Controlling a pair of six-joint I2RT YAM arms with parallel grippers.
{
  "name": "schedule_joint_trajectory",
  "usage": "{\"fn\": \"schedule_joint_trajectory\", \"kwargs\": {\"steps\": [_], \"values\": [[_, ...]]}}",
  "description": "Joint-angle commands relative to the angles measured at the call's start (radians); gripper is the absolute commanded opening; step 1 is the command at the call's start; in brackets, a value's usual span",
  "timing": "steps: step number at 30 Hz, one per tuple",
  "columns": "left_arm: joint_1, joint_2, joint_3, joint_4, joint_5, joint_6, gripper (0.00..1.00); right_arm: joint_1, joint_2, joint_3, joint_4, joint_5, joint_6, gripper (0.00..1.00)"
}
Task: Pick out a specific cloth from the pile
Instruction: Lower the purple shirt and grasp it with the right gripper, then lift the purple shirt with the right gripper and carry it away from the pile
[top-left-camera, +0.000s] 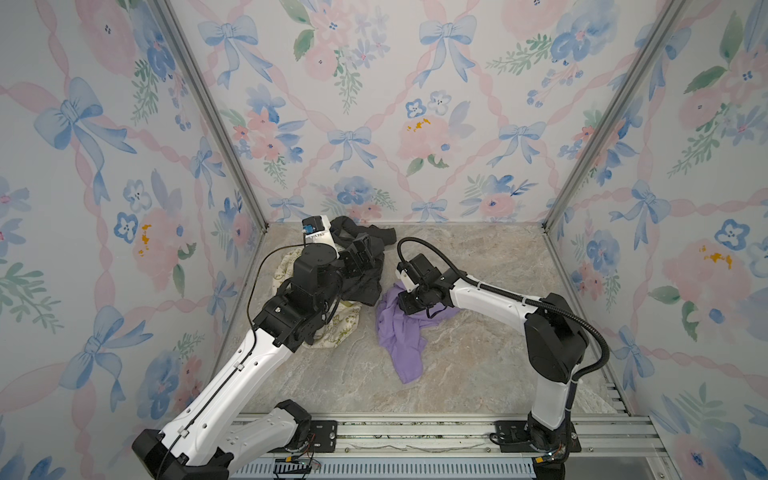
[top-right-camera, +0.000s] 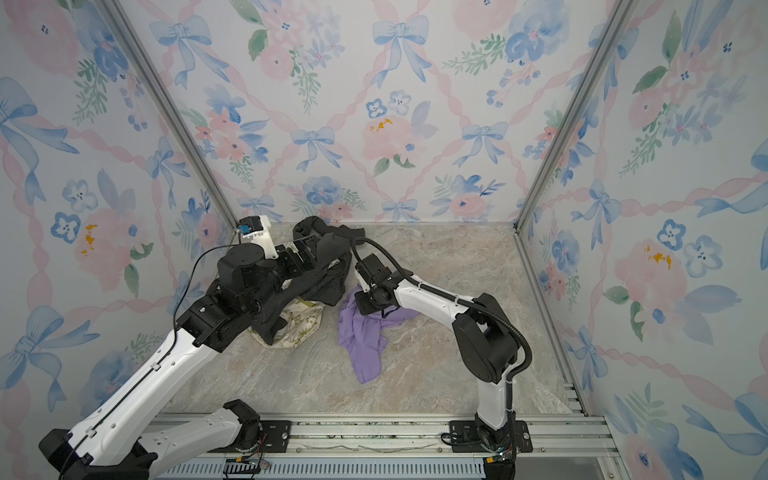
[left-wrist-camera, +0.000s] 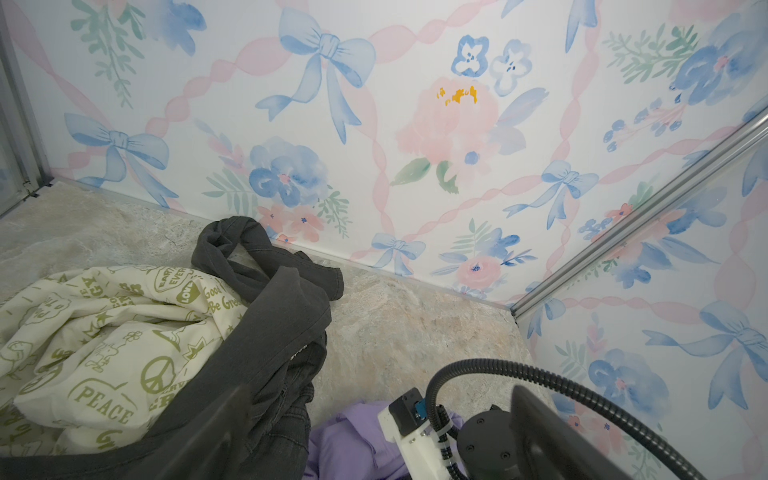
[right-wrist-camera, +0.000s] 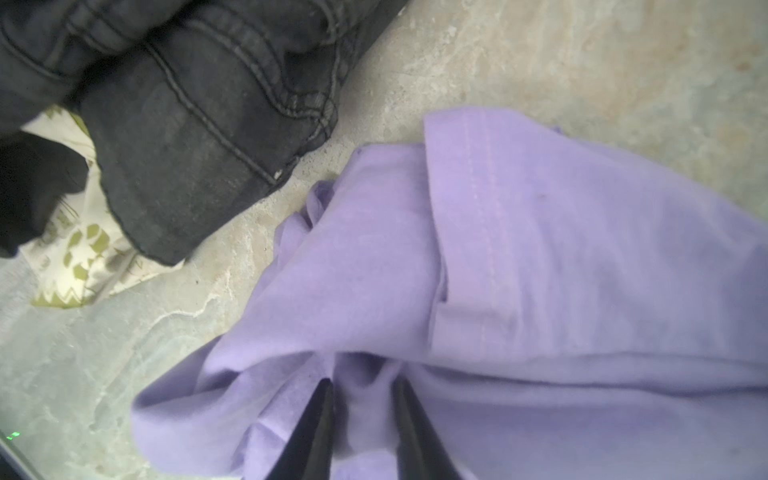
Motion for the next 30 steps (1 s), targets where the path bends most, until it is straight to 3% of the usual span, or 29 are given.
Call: {"fn": "schedule_joint_trajectory", "kwargs": {"steps": [1,6,23,30], "values": [[0.012,-0.021,-0.013,0.004,-0.013,-0.008,0.98,0.008,0.023,0.043,-0.023,0.004,0.029,0.16],[0.014,-0.022,-0.008,0.005,-0.001,0.002,0.98,0.001,-0.027,0.038,0.011,0.029,0.016,0.0],[0.017,0.006,0.028,0.008,0.05,0.055,0.98,-0.134,-0.349,0.132,0.042,0.011,-0.075,0.0],[0.017,0.028,0.032,0.032,0.069,0.041,0.98,-0.248,-0.391,0.26,0.024,-0.039,-0.075,0.0]]}}
